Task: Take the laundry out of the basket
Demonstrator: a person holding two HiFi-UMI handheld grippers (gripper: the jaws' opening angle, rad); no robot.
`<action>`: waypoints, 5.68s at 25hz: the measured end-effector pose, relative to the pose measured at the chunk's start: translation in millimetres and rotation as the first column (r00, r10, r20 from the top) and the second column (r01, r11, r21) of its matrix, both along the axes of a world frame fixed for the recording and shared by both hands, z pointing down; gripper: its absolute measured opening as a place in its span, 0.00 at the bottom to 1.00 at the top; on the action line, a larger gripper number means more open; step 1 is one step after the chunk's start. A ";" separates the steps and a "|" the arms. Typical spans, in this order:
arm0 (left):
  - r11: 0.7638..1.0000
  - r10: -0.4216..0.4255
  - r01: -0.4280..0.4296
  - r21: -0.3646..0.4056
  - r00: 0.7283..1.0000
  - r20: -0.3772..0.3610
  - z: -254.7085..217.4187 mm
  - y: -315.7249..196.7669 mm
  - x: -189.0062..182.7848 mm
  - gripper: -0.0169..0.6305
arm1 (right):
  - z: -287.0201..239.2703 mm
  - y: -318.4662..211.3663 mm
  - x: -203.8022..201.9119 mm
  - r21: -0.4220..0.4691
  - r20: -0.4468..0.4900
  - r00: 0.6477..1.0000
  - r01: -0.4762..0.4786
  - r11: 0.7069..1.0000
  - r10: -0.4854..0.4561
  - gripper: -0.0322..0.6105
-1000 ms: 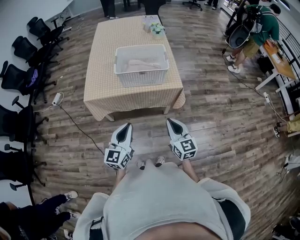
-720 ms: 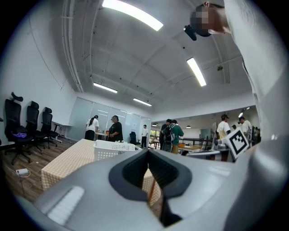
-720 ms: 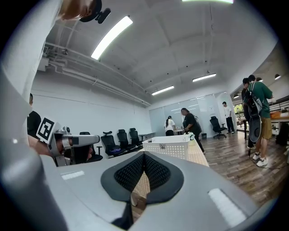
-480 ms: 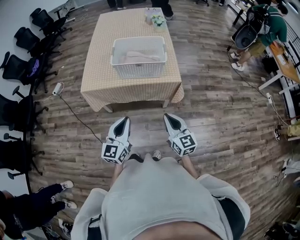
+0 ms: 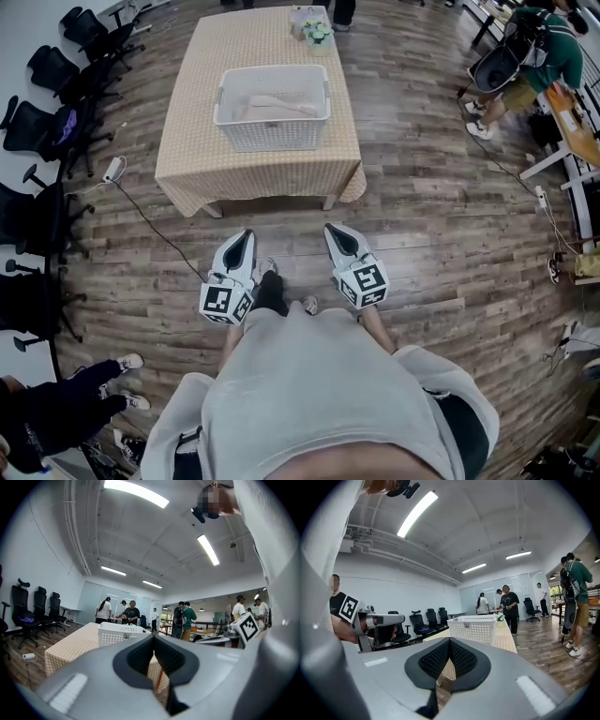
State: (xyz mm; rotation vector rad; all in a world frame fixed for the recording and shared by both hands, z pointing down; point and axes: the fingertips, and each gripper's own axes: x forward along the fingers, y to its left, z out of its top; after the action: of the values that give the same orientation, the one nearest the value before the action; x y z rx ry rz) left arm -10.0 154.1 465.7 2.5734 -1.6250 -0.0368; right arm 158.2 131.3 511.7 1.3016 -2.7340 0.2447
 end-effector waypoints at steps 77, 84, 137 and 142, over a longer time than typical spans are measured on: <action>0.992 -0.080 0.079 -0.098 0.997 -0.006 22.2 -490.3 -207.7 0.04 | -38.9 -495.7 -127.7 -0.010 -0.067 0.996 -0.060 0.998 0.060 0.05; 0.991 -0.097 0.095 -0.094 0.995 -0.022 19.2 -502.8 -211.3 0.04 | 29.8 -491.1 -159.1 -0.021 -0.749 0.631 0.284 0.959 -0.204 0.05; 0.979 -0.190 0.183 -0.090 0.979 -0.078 20.9 -490.0 -228.4 0.04 | 225.5 -435.1 -166.7 -0.820 -0.397 0.299 0.309 0.482 -0.868 0.28; 0.982 -0.178 0.172 -0.071 0.981 -0.075 14.2 -482.9 -223.8 0.04 | 217.2 -435.5 -166.4 -0.783 -0.439 0.321 0.321 0.533 -0.839 0.27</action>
State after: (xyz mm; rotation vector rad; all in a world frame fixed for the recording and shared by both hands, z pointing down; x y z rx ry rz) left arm -233.7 -328.8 479.9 2.3435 -1.7865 -0.0996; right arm -8.2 -304.2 728.9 -0.0002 -1.8574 0.2753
